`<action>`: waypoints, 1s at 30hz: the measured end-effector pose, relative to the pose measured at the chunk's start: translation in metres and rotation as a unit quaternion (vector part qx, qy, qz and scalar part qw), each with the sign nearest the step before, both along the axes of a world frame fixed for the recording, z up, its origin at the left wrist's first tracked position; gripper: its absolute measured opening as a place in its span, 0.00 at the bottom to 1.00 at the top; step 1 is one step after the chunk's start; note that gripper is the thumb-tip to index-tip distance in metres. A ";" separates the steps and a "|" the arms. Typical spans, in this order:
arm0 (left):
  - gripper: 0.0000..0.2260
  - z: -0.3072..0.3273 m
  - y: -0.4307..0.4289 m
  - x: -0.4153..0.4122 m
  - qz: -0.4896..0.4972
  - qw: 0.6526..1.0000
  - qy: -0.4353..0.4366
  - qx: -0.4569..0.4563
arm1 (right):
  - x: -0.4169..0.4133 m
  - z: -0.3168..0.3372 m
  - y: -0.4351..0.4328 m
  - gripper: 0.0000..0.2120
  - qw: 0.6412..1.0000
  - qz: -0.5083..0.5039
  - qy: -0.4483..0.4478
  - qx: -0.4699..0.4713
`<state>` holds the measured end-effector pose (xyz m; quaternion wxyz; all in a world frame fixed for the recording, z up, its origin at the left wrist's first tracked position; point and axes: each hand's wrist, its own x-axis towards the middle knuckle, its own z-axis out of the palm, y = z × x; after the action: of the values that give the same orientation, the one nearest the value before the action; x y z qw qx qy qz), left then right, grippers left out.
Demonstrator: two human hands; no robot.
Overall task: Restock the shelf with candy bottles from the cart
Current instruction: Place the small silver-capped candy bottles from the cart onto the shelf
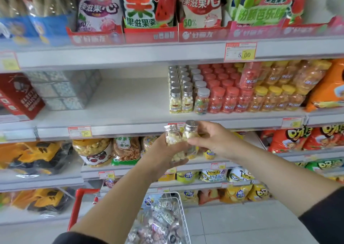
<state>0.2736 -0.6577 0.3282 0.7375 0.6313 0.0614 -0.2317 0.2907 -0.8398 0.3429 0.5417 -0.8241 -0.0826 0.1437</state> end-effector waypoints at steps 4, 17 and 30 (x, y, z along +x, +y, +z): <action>0.10 0.010 0.007 0.022 0.049 0.997 0.033 -0.056 | 0.030 0.002 0.000 0.15 0.998 -0.046 -0.039 0.031; 0.24 0.040 0.012 0.141 0.119 0.934 -0.276 0.193 | 0.124 0.035 0.012 0.15 0.957 -0.166 -0.237 -0.014; 0.24 0.034 0.002 0.172 0.123 0.925 -0.291 0.209 | 0.150 0.030 0.011 0.21 0.944 -0.174 -0.268 -0.084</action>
<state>0.4451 -0.6555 0.3618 0.5967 0.7985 -0.0314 0.0732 0.4407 -0.8290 0.3729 0.4448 -0.8761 -0.0674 -0.1732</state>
